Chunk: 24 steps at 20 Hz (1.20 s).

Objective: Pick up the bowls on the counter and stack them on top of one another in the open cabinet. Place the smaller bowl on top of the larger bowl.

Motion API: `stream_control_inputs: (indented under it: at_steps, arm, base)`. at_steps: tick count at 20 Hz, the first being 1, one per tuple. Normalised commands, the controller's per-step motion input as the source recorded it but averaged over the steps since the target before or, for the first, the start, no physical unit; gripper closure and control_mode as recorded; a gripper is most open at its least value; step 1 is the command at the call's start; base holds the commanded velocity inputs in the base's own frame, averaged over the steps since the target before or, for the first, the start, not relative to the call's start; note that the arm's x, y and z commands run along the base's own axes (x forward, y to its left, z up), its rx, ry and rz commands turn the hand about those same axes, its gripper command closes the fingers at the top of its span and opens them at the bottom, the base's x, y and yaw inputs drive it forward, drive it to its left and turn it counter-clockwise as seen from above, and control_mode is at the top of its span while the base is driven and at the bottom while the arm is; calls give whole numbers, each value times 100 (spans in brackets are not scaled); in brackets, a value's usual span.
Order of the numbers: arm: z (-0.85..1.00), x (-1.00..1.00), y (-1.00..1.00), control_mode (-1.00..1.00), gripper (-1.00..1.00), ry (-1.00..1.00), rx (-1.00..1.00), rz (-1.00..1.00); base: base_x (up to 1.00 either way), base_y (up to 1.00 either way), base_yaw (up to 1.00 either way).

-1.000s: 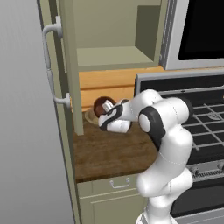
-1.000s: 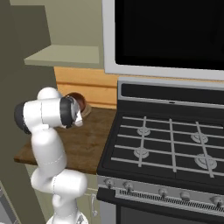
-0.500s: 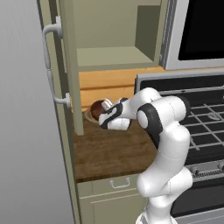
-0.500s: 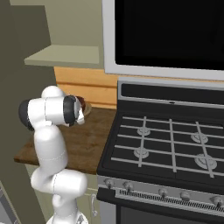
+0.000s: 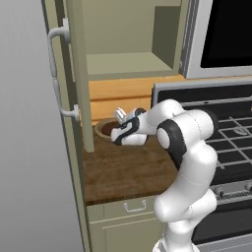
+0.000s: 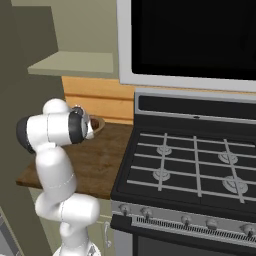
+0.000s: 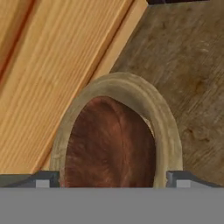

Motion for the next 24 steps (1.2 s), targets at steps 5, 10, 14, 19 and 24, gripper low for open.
stream_control_inputs:
  at_steps: [5,10,14,19,24]
  arm:
    - [40,-29,-18,-100,-100,-1,7,0]
    - [24,-31,-62,-100,-100,1,12,8]
    - [2,-30,-64,-100,-100,10,7,14]
    - [-6,-16,-62,-100,-100,4,2,9]
    - [-16,10,-26,-100,-100,13,0,5]
  base:
    - [0,0,0]
    - [0,0,0]
    - [0,0,0]
    - [0,0,0]
    - [0,0,0]
